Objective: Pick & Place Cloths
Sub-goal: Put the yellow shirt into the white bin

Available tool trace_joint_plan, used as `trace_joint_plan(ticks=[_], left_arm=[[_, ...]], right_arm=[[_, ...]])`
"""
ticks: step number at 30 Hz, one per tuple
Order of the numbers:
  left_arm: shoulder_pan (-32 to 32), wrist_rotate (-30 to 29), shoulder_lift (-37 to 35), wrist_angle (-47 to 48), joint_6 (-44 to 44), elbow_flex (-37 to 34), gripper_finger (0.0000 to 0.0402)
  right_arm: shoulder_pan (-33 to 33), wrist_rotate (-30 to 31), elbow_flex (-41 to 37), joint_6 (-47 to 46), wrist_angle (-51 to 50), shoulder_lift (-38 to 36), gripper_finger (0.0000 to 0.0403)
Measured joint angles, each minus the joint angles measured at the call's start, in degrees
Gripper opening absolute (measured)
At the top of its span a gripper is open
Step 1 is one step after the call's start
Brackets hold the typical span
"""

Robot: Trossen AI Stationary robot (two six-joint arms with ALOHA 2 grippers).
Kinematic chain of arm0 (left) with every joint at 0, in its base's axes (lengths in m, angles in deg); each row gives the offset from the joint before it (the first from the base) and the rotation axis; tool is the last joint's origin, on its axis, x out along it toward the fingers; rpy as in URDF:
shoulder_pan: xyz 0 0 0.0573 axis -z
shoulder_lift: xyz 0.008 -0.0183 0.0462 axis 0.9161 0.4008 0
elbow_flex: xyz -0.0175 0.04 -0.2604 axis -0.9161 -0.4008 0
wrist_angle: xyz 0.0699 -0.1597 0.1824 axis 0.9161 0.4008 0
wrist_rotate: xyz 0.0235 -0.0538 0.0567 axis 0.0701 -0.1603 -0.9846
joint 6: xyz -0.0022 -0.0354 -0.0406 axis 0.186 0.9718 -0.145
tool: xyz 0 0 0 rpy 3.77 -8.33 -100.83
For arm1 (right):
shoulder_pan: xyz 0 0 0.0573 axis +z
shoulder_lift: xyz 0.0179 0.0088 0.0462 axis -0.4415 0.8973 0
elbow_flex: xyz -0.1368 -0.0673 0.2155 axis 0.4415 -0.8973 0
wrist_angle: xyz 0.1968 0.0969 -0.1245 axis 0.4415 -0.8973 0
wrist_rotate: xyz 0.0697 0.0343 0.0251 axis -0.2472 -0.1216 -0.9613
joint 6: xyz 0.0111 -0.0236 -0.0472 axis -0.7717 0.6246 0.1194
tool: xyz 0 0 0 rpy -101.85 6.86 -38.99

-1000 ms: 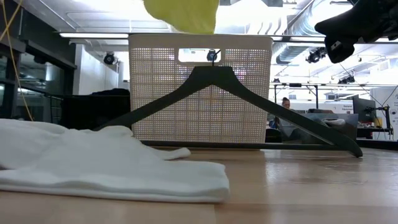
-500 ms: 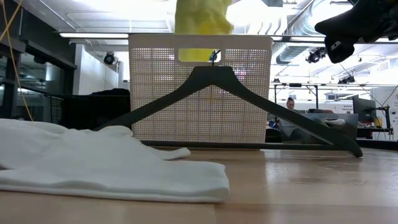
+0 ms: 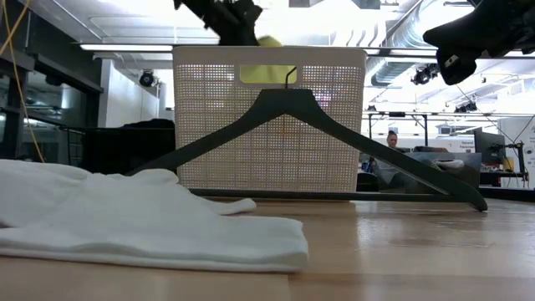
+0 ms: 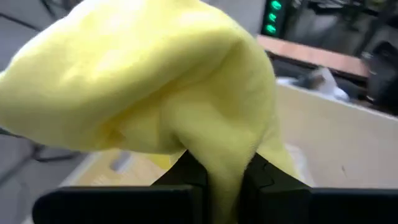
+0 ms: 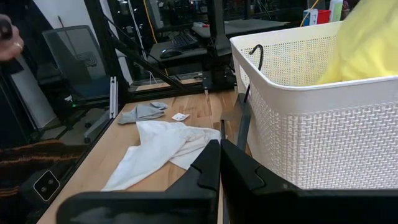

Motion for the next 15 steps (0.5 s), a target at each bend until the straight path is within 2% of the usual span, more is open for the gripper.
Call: trace_joint_plan(ticks=[3,15], left_arm=[[-0.68,3.5,2.03,2.3,0.46,0.0,0.0029],[-0.51,3.98,10.48,11.7,-1.56,0.0,0.0029]], right_arm=[[0.01,-0.01,0.0,0.0,0.0,0.0,0.0003],[0.0,-0.01,0.0,0.0,0.0,0.0,0.0003]])
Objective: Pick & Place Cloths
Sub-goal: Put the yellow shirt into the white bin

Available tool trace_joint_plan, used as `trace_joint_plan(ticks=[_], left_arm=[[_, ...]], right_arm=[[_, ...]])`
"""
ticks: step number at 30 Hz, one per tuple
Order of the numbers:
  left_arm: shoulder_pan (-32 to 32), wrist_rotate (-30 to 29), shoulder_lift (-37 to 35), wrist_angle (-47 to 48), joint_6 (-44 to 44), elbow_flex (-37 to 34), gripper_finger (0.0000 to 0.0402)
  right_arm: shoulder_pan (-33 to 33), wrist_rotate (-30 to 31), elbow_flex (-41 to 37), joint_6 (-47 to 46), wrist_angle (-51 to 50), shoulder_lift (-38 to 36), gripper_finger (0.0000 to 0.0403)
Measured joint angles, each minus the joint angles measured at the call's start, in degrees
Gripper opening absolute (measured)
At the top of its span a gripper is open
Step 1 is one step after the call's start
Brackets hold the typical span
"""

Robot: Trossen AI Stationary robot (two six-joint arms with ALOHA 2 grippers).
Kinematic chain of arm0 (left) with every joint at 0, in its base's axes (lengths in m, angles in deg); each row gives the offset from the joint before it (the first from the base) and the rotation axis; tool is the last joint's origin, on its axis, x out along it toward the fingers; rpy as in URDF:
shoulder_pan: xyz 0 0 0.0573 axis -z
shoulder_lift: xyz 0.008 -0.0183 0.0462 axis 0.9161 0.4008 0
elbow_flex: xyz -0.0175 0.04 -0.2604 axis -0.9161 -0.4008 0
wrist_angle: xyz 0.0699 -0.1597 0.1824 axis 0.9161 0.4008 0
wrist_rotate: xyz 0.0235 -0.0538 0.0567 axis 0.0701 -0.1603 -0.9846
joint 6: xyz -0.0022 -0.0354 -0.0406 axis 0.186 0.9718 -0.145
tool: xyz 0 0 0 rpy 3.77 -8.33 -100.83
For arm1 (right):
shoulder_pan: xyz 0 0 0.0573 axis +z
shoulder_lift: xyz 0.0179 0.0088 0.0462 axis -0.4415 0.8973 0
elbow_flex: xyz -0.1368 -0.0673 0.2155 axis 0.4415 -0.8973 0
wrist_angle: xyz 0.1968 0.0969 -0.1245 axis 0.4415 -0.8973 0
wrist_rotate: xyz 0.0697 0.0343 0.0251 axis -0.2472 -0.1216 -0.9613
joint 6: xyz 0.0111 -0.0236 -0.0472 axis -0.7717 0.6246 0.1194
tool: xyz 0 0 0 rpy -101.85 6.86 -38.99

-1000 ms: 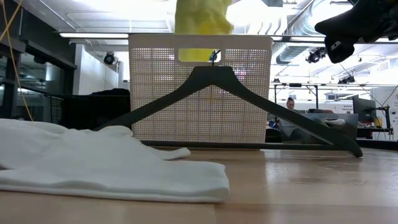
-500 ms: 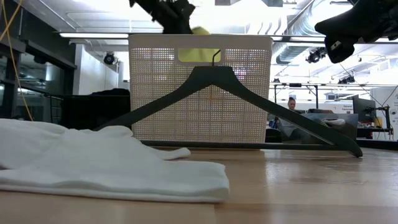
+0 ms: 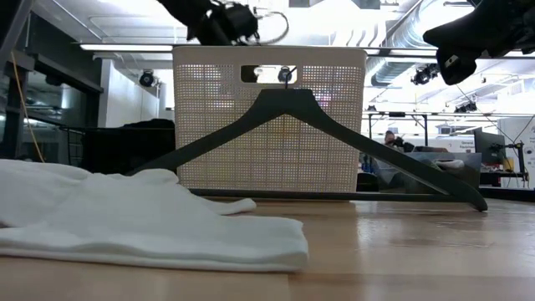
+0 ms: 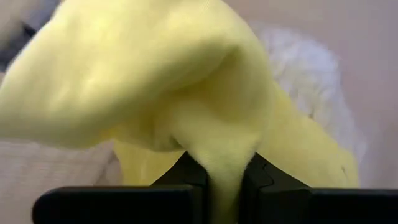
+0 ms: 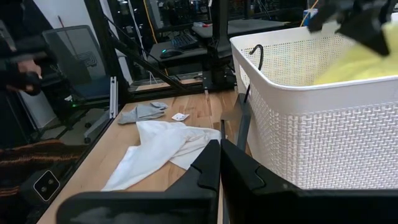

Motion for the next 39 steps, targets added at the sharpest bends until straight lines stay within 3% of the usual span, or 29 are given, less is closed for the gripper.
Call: trace_joint_plan(ticks=[9,20,23,29,32,35,39], left_arm=[[0.02,5.18,6.08,4.04,1.25,0.02,0.0029],[0.06,5.19,9.34,5.18,0.92,0.07,0.0031],[0.15,4.17,9.09,5.36,0.26,0.03,0.008],[1.25,1.99,6.86,6.93,-4.45,0.0,0.0237],[2.0,1.53,4.41,8.11,-5.78,-0.04,0.0296],[2.15,1.08,1.51,10.47,-5.93,0.97,0.0332],[2.92,0.92,-1.68,15.23,-5.96,4.71,0.0344]], right_arm=[[0.01,-0.01,0.0,0.0,0.0,0.02,0.0002],[0.02,-0.01,0.0,-0.01,0.0,0.01,0.0002],[0.0,0.0,0.0,-0.01,0.0,0.02,0.0002],[0.0,0.0,0.0,0.0,0.01,0.0,0.0002],[0.02,-0.01,0.0,0.01,0.01,0.02,0.0002],[0.0,-0.01,0.0,-0.01,0.0,0.02,0.0002],[0.0,0.0,0.0,-0.01,0.02,0.01,0.0002]])
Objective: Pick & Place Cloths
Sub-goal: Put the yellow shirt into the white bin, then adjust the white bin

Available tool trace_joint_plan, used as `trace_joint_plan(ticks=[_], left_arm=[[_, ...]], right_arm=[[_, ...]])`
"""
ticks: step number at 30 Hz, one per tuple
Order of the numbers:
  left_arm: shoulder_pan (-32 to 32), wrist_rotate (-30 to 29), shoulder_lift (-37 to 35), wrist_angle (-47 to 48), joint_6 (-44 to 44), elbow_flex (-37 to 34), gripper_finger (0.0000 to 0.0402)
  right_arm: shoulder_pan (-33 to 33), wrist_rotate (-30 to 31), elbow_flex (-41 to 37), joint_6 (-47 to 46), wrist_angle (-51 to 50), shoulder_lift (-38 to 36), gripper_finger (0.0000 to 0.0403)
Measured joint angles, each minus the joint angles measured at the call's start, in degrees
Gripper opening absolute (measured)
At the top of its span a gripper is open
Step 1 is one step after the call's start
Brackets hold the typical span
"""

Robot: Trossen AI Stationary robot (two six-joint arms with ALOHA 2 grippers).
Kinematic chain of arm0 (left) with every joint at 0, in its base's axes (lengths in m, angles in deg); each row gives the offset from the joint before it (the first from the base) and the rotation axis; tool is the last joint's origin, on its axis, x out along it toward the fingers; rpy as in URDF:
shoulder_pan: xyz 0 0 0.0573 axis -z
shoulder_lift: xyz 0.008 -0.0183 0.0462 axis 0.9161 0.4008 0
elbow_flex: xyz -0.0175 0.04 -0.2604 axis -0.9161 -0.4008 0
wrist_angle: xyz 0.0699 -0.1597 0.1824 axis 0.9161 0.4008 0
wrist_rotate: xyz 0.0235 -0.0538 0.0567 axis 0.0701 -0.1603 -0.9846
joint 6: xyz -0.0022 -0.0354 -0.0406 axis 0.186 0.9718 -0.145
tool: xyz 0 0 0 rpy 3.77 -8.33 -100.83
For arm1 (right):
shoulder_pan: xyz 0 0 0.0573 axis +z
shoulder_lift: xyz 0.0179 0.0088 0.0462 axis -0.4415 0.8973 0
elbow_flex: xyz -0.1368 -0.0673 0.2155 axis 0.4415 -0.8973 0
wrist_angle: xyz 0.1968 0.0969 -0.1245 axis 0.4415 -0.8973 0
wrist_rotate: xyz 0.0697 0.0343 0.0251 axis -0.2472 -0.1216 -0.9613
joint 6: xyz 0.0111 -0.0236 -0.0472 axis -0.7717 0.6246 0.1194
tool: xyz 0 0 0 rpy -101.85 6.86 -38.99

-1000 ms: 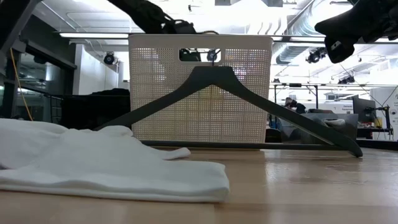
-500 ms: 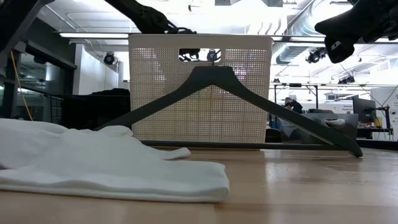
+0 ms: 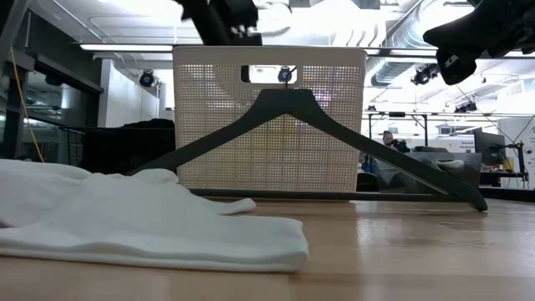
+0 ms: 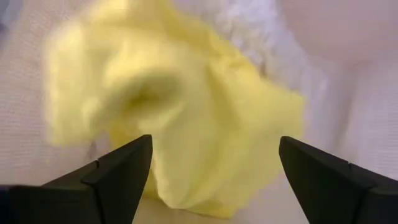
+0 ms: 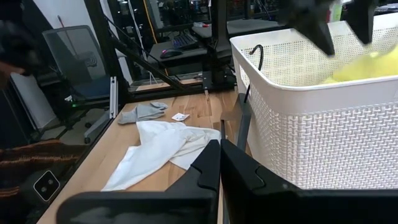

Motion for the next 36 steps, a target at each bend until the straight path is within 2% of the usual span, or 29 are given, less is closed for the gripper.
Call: trace_joint_plan(ticks=[4,10,17,23,29,36], left_arm=[[1.95,-0.43,-2.59,2.79,-0.8,3.68,0.0341],[6.14,-4.31,-5.09,9.59,-1.73,8.32,0.0335],[9.94,-5.22,-5.98,13.37,-6.14,8.63,0.0335],[10.23,-5.52,-5.52,16.26,-10.08,8.58,0.0335],[13.07,4.26,-6.14,23.47,-10.3,8.56,0.0335],[24.42,5.29,-5.99,27.72,-12.49,5.9,0.0335]], right_arm=[[0.0,0.0,0.0,0.02,-0.02,0.02,0.0002],[0.0,-0.01,0.0,0.02,0.0,0.0,0.0002],[0.01,-0.01,0.0,0.0,0.0,0.0,0.0002],[0.0,0.02,0.0,0.0,-0.02,0.0,0.0002],[0.02,-0.01,0.0,0.02,-0.02,0.0,0.0002],[0.0,0.01,0.0,0.01,-0.02,-0.01,0.0002]])
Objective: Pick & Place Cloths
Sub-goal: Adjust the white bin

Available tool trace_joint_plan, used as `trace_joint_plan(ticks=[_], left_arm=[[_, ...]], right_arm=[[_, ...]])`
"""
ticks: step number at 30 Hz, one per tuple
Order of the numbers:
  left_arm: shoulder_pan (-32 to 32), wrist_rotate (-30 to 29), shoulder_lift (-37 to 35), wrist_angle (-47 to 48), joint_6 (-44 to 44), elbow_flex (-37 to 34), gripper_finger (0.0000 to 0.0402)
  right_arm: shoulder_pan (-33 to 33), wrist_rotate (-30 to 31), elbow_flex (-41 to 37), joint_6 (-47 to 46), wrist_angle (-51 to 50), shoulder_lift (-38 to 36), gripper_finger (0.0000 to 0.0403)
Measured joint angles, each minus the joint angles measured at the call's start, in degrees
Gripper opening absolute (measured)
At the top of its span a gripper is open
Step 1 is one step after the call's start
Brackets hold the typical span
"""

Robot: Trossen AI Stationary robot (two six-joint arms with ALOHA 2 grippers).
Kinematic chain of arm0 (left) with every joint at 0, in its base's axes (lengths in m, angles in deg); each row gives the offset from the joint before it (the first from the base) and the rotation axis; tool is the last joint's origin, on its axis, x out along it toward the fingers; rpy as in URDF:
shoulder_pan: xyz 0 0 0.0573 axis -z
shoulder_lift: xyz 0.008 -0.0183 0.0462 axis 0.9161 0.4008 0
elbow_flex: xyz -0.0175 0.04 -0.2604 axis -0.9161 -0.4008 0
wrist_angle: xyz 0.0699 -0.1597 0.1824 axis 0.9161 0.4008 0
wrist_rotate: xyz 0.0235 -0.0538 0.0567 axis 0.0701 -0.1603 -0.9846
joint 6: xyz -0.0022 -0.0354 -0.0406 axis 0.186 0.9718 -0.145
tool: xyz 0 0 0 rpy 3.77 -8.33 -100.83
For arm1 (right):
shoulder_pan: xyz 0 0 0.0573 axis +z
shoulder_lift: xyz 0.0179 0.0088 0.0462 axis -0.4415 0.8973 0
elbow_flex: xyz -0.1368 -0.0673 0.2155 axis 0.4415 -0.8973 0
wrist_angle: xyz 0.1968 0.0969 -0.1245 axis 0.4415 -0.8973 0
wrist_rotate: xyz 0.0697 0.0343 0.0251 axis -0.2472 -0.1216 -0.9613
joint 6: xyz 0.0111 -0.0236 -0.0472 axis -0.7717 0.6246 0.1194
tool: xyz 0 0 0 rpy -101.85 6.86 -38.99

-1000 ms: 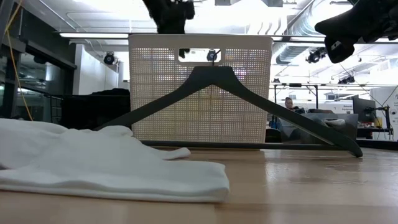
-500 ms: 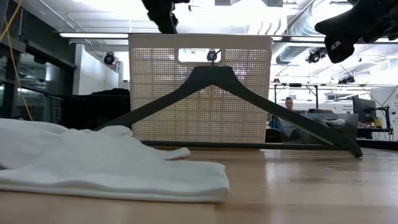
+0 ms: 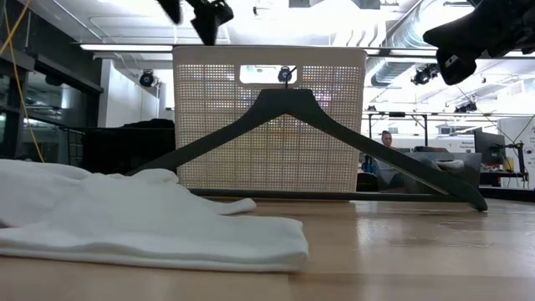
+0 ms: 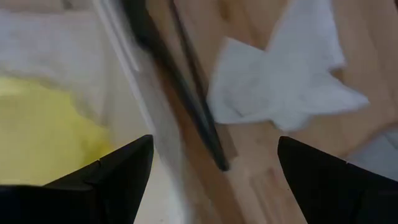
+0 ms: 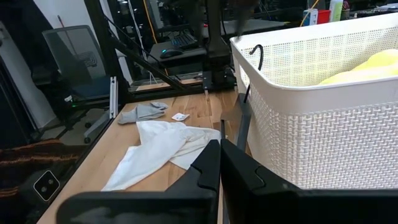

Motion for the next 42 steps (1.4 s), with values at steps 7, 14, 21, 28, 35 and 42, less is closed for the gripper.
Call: trace_joint_plan(ticks=[7,14,21,28,35,42], left_arm=[[10.66,-2.26,0.03,-2.94,6.53,-7.56,0.0335],[18.32,-8.71,-0.19,-11.57,12.73,-17.27,0.0335],[18.09,-28.28,-0.25,-13.11,12.92,-17.38,0.0335],[14.25,-34.99,-0.29,-14.66,13.59,-17.38,0.0335],[8.84,-39.39,-0.31,-18.35,14.04,-17.3,0.0335],[5.99,-35.55,-0.47,-20.65,13.82,-17.3,0.0335]], right_arm=[[0.01,-0.01,0.0,0.0,0.0,0.01,0.0002],[0.0,0.01,0.0,-0.01,-0.02,0.0,0.0002],[0.02,0.01,0.0,-0.01,0.0,0.02,0.0003],[0.0,0.01,0.0,-0.01,0.0,0.0,0.0003],[0.0,0.01,0.0,-0.01,0.0,0.01,0.0003],[0.01,-0.01,0.0,-0.01,0.0,0.0,0.0003]])
